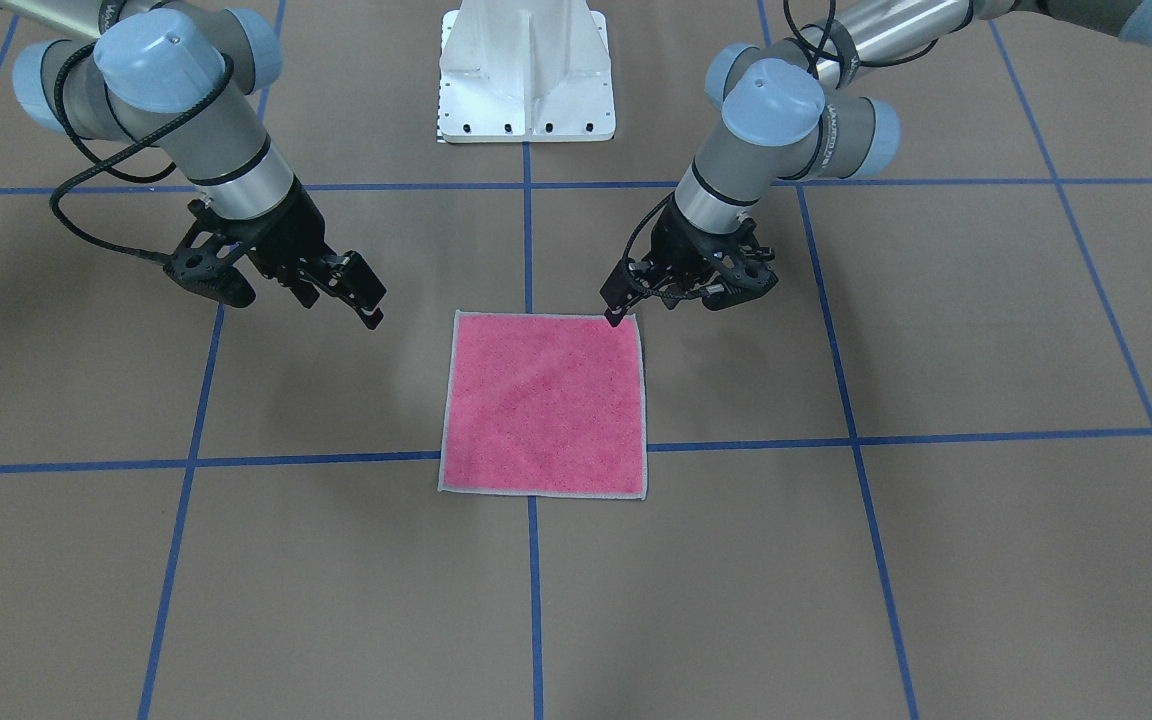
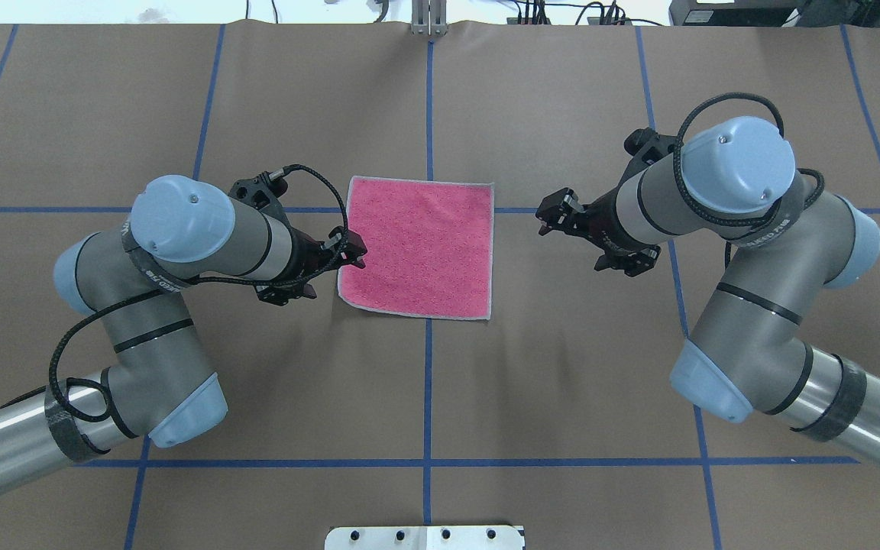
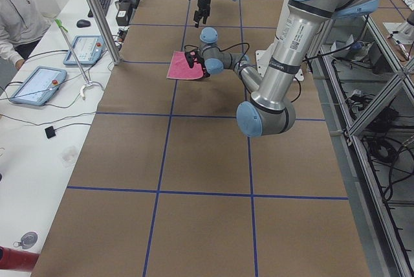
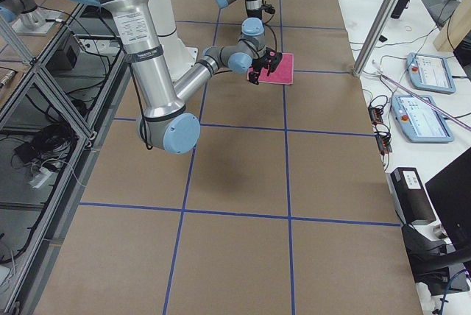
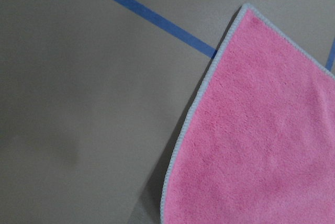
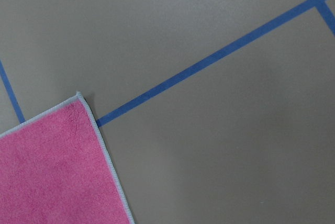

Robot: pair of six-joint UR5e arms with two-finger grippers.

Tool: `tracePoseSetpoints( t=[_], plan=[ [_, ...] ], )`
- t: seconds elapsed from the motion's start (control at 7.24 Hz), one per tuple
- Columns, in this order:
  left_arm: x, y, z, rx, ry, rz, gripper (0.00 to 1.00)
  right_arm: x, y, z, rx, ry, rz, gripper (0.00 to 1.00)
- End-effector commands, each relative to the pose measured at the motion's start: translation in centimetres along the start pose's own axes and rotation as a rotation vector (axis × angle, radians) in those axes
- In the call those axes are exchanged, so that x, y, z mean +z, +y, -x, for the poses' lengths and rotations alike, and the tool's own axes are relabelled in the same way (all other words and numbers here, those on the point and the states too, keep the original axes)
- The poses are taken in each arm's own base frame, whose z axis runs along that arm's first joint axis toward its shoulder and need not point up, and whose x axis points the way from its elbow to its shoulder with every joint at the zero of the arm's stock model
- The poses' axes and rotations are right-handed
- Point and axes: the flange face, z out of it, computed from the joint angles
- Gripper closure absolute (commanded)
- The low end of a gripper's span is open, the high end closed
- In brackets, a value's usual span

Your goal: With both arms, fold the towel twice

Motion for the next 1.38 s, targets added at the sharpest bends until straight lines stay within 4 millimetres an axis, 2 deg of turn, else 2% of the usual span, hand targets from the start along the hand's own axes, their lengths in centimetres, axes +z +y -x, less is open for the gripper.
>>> tracePoseSetpoints(
  t=[0.0, 0.14, 0.41, 0.69, 1.24],
  plan=[
    [0.9, 0.3, 0.2, 0.001, -0.010, -0.004, 0.40, 1.6, 0.9, 0.0, 0.004, -0.057, 0.008, 0.01],
    [1.7, 1.1, 0.5, 0.008, -0.023, 0.007, 0.47, 1.6, 0.9, 0.0, 0.004, -0.058, 0.005, 0.01],
    [2.5, 1.8, 0.9, 0.017, -0.038, 0.017, 0.48, 1.6, 0.9, 0.0, 0.005, -0.058, 0.005, 0.01],
    [2.7, 2.0, 1.0, 0.020, -0.040, 0.021, 0.59, 1.5, 0.9, 0.1, 0.003, -0.061, 0.005, 0.01],
    [2.6, 2.0, 0.9, 0.022, -0.039, 0.020, 0.62, 1.3, 1.0, 0.2, 0.002, -0.065, 0.006, 0.01]
  ],
)
